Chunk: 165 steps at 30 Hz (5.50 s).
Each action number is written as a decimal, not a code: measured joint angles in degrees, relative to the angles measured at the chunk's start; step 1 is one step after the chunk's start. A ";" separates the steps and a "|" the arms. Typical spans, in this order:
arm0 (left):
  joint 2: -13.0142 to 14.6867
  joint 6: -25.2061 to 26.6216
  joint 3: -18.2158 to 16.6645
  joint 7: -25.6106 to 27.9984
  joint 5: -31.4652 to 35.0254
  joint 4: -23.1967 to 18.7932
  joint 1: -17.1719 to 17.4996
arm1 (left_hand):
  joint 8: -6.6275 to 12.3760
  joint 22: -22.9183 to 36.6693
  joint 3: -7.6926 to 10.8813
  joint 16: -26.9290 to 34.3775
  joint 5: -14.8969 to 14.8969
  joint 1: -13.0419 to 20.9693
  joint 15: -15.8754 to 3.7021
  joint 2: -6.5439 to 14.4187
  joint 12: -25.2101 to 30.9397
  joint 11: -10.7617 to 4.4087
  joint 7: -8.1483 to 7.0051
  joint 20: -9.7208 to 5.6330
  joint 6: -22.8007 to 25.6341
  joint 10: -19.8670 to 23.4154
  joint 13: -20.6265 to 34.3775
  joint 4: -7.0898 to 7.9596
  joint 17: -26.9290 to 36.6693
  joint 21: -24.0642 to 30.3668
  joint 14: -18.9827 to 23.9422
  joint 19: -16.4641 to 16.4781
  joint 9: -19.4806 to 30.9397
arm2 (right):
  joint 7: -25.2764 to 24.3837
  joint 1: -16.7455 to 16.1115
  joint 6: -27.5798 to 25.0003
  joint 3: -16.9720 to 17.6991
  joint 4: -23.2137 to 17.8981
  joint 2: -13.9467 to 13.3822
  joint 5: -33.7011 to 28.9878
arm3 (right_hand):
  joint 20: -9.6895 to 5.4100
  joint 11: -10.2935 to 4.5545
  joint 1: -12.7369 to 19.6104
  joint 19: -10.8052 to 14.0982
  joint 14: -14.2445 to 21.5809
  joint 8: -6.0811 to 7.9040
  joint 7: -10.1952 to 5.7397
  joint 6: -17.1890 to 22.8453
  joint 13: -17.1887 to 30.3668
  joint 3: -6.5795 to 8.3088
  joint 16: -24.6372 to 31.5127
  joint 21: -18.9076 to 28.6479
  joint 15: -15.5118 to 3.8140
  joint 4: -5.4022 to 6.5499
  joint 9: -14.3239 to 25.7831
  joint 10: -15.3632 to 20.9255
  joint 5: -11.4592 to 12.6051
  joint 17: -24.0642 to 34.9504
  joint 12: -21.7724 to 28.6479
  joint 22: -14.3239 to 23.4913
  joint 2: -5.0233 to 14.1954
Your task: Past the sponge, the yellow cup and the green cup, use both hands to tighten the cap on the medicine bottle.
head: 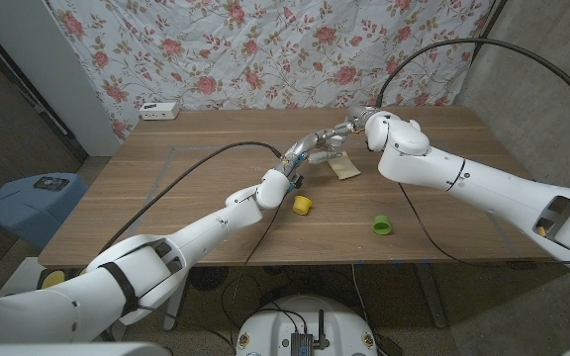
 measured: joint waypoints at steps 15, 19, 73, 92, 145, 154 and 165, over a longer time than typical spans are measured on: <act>0.25 0.35 0.01 0.53 0.35 -0.80 0.42 | 0.00 0.00 0.25 0.00 -0.01 0.46 0.00 -0.01 -0.06 0.00 -0.21 0.00 0.21 -0.01 -0.04 -0.26 0.00 0.00 0.00 0.00 0.00 | 1.01 -0.16 -0.76 0.27 -1.79 -1.24 -0.23 | 0.95 0.93 -0.35 -1.99 -2.17 -4.99 0.98 -12.29 0.00 -0.66 -0.51 -0.22 2.16 -0.19 1.16 -4.43 0.86 -0.15 -0.63 0.00 0.40; 0.37 0.37 -0.01 0.82 0.48 -1.03 0.62 | 0.00 0.00 0.25 0.00 -0.01 0.46 0.00 -0.01 -0.08 0.26 -0.21 0.00 0.21 0.26 -0.02 -0.26 0.00 0.00 0.00 0.00 0.00 | 1.38 -0.28 -0.46 0.90 -2.48 -1.79 0.38 | 1.34 1.30 0.34 -2.83 -3.10 -5.98 1.02 -15.53 -0.01 -0.28 -0.82 -0.44 2.65 -0.67 1.18 -5.89 0.88 -0.15 -0.63 0.00 1.09; 0.38 -1.08 -0.23 3.03 1.73 -0.20 0.42 | 0.00 0.00 0.16 0.00 -0.18 1.04 0.20 -0.18 0.00 0.22 0.01 0.00 -0.01 0.22 0.00 -0.31 0.00 0.00 -0.21 0.00 0.00 | 12.00 2.60 8.66 4.83 -1.97 -4.45 8.62 | 2.15 3.25 17.19 -6.85 -12.19 -4.53 -3.06 -27.45 -0.02 6.03 -0.75 -0.44 3.16 -5.55 0.64 -17.57 -0.18 -0.13 -0.18 0.00 4.27; 0.73 -0.11 -0.21 2.97 1.90 -1.56 1.16 | 0.00 0.00 -0.09 0.00 -0.24 1.03 0.20 -0.19 -0.06 0.44 0.00 0.00 -0.01 0.44 -0.02 -0.08 0.00 0.00 -0.21 0.00 0.00 | 9.91 0.52 8.67 5.85 -2.97 -4.65 7.19 | 1.87 2.22 19.52 -5.96 -11.12 -2.66 -4.18 -21.79 -0.02 6.60 -0.53 -0.14 3.16 -4.97 0.63 -16.51 -0.52 -0.13 0.48 0.00 4.05; 1.16 0.72 -0.47 2.61 2.04 -3.15 1.82 | 0.00 0.00 -0.16 0.00 -0.13 1.18 0.20 -0.12 -0.07 0.43 0.00 0.00 0.40 0.43 -0.03 -0.16 0.00 0.00 -0.20 0.00 0.00 | 5.82 -2.39 8.47 7.14 -3.22 -3.86 6.28 | 0.91 1.09 21.30 -4.39 -7.85 -0.62 -4.89 -13.97 -0.03 7.14 -0.09 -0.14 2.12 -4.43 0.60 -12.10 -0.95 -0.12 0.94 0.00 4.68; 1.30 1.02 -0.51 2.59 2.07 -3.69 2.18 | 0.00 0.00 -0.16 0.00 -0.16 1.18 0.20 -0.12 0.00 0.43 0.00 0.00 0.40 0.43 0.00 -0.16 0.00 0.00 -0.20 0.00 0.00 | 4.40 -3.34 8.11 7.51 -3.77 -3.92 5.90 | 0.72 0.61 21.03 -3.37 -6.61 0.24 -4.81 -11.18 -0.03 7.12 0.31 0.24 1.74 -3.95 0.62 -10.80 -0.96 -0.12 0.94 0.00 4.94; 1.62 1.18 -0.66 2.57 2.08 -4.32 2.60 | 0.00 0.00 -0.16 0.00 -0.17 1.19 0.20 -0.13 -0.01 0.34 0.01 0.00 0.40 0.34 0.01 -0.16 0.00 0.00 -0.20 0.00 0.00 | 3.10 -4.09 7.69 7.77 -4.02 -3.73 5.71 | 0.46 0.08 20.47 -2.56 -5.60 0.68 -4.58 -8.73 -0.03 6.56 0.53 0.24 1.33 -3.40 0.64 -9.05 -1.12 -0.12 1.38 0.00 5.46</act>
